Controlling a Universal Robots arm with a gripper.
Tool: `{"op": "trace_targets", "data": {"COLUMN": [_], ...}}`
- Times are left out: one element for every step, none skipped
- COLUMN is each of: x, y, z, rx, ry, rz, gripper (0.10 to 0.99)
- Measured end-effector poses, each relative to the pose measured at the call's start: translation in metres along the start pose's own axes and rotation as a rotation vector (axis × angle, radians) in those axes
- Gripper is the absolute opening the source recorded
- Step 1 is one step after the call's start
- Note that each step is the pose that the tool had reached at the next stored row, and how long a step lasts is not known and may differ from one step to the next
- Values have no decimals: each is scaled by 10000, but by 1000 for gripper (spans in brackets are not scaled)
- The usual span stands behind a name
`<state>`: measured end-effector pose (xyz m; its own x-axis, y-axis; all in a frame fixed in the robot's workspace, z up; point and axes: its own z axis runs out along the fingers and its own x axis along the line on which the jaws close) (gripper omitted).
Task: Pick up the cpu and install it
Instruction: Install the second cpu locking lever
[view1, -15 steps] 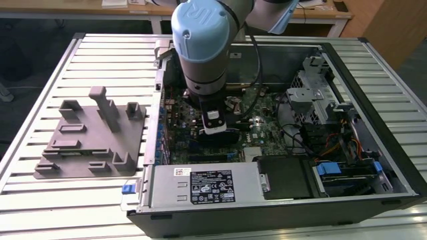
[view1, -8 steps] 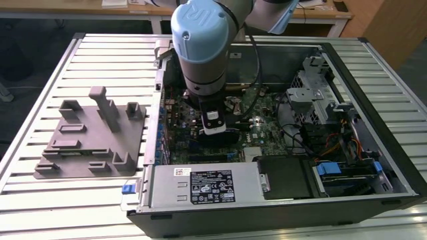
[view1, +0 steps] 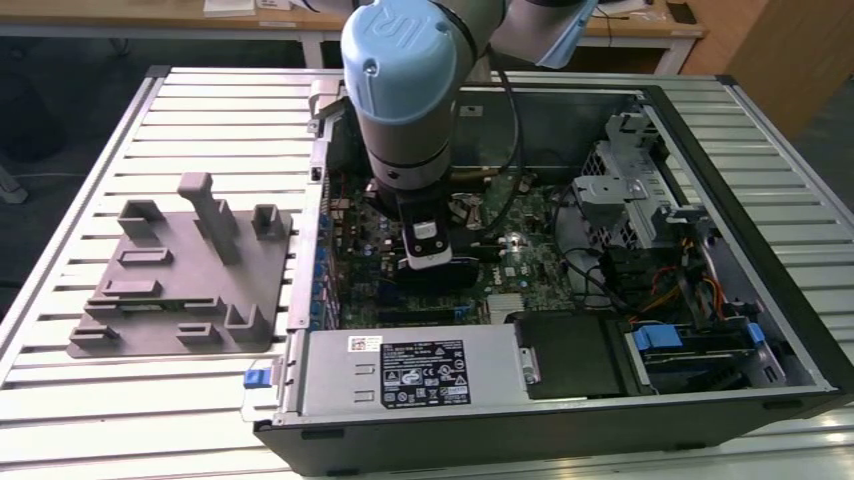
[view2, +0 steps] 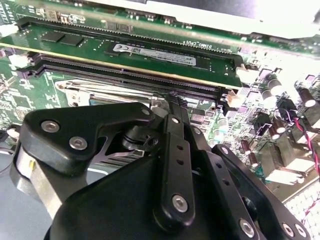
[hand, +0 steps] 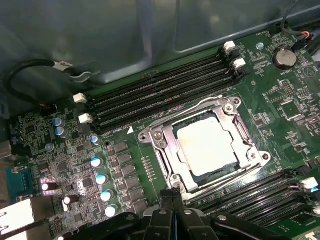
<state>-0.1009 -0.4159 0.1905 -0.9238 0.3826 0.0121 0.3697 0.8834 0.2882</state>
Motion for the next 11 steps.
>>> {"op": "trace_targets", "data": {"x": [0, 1, 1, 1, 1, 1, 1, 2, 2, 2, 2], "y": [4, 9, 15, 20, 26, 31, 36, 41, 46, 50, 54], "z": [-13, -29, -48, -66, -85, -101, -119, -134, -149, -163, -178], "rx": [-3, -5, -4, -4, -4, -6, -6, -8, -9, -11, -12], "ry": [0, 1, 1, 1, -1, -3, -7, -10, -13, -16, -19], "rz": [0, 0, 0, 0, -1, -2, -3, -4, -5, -6, -7], "gripper": [106, 106, 106, 106, 106, 106, 106, 106, 106, 106, 106]}}
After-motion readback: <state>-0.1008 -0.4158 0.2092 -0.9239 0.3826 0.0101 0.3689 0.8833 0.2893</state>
